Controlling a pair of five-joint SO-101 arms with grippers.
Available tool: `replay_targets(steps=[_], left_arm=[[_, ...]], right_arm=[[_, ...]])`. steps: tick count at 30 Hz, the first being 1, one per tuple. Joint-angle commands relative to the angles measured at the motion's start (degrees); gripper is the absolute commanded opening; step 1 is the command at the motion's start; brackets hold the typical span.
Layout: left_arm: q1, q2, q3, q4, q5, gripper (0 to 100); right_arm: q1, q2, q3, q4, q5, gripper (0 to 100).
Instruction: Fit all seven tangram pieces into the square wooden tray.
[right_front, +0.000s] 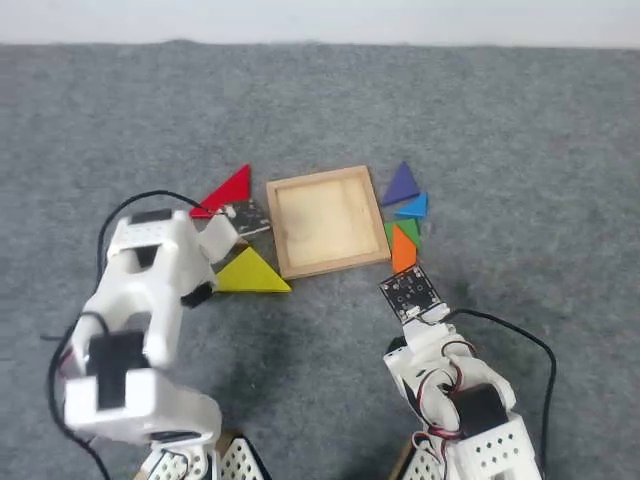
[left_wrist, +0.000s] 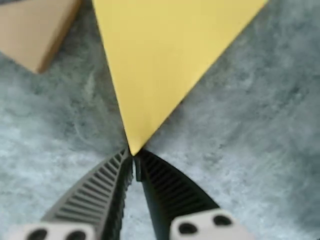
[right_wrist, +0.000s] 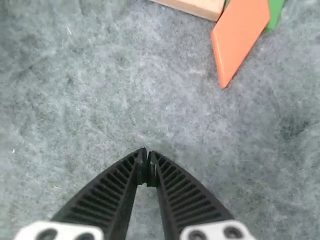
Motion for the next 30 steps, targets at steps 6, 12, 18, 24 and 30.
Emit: replay_targets(steps=[6, 12, 18, 24, 30], left_arm=[[-1.41, -33.14, 23.78, -12.66, 1.49, 1], [-1.41, -50.20, 36.62, -20.75, 9.05, 1], [-1.58, -65.23, 43.03, -16.97, 16.53, 1], [-1.58, -79.38, 50.59, -16.79, 19.25, 1], [-3.69, -92.66, 53.14, -8.79, 21.45, 2]], right_arm=[[-0.66, -1.10, 0.97, 0.40, -0.35, 0.8], [-0.66, -1.10, 0.97, 0.40, -0.35, 0.8], [-0.57, -1.10, 0.97, -0.04, -0.35, 0.8], [1.71, -1.10, 0.88, -0.13, -0.26, 0.9], [5.23, -1.01, -6.95, -5.41, 9.32, 0.9]])
